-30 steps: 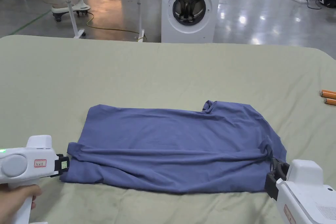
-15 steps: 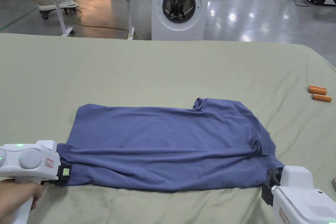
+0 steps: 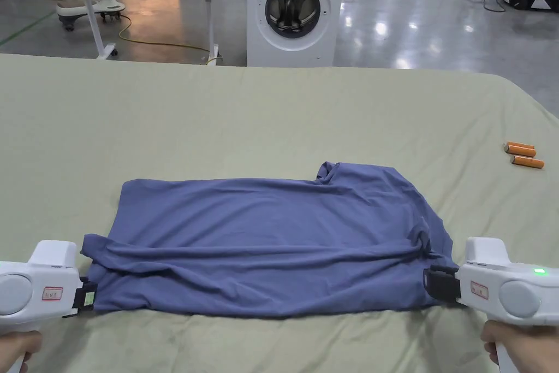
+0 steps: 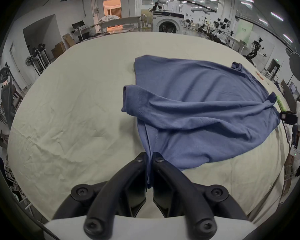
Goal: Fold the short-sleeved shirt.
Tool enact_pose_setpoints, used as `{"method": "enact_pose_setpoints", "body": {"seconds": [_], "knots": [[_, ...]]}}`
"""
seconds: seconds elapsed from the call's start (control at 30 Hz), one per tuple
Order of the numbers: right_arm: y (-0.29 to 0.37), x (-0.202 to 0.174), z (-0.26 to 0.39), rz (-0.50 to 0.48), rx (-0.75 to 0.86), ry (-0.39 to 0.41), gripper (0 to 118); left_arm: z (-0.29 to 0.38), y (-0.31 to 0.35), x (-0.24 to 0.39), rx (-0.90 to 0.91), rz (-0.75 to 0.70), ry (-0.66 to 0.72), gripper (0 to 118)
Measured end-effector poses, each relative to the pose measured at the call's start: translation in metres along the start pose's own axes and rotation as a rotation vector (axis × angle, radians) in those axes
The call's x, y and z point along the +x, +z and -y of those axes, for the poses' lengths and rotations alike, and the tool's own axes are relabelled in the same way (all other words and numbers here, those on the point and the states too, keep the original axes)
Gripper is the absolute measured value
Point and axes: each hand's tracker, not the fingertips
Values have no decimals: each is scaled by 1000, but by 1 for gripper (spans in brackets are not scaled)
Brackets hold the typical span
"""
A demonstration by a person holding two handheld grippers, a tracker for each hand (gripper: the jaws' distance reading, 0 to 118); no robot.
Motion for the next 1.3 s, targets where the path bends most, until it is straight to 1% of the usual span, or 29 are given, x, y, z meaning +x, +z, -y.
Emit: {"method": "enact_pose_setpoints", "body": {"seconds": [0.07, 0.1, 0.13, 0.17, 0.2, 0.23, 0.27, 0.3, 0.33, 0.37, 0.4, 0.5, 0.57, 0.7, 0.87, 0.97, 1.1, 1.2, 1.3], "knots": [[-19, 5, -1, 13, -59, -3, 74, 1, 2, -4, 13, 10, 8, 1], [-28, 6, 0, -2, -101, 5, 69, 2, 3, -5, 17, 12, 9, 1], [-34, 7, 1, -23, -128, -4, 69, 3, 3, -5, 20, 12, 9, 1], [-33, 6, 1, -12, -95, -4, 63, 3, 2, -6, 19, 15, 9, 1], [-29, 5, 0, -12, -89, 9, 42, 3, 2, -6, 19, 17, 11, 1], [-25, 4, -1, -38, -88, 23, 17, 4, 3, -7, 22, 18, 15, 1], [-21, 3, -2, -72, -77, 18, 17, 4, 3, -7, 24, 18, 19, 1], [-20, 2, -3, -99, -72, 14, 11, 3, 3, -7, 26, 20, 22, 1], [-17, -1, -2, -73, -77, 19, 10, 2, 3, -7, 29, 19, 23, 1], [-15, -5, -3, -33, -83, 54, 10, 2, 5, -8, 34, 17, 24, 1], [-11, -6, -3, -41, -72, 61, 9, 1, 8, -9, 42, 20, 25, 1], [12, -8, -6, -35, -48, 48, 9, -2, 19, -11, 78, 26, 30, 1], [30, -11, -8, -22, -29, 83, 9, -5, 30, -12, 100, 35, 30, 1], [70, -15, -8, -8, 6, 125, 9, -4, 54, -17, 136, 14, 25, 1], [102, -10, 14, -18, 4, 127, 9, 20, 78, -32, 136, 54, 82, 1], [107, -11, 39, -11, -36, 143, 9, 48, 81, -33, 92, 58, 82, 1], [104, -12, 79, 2, -98, 135, 9, 90, 77, -30, 31, 60, 83, 1], [93, -13, 105, 23, -141, 127, 9, 115, 65, -27, -27, 33, 83, 1], [83, -17, 121, 30, -141, 119, 9, 129, 50, -21, -39, 15, 68, 1]]}}
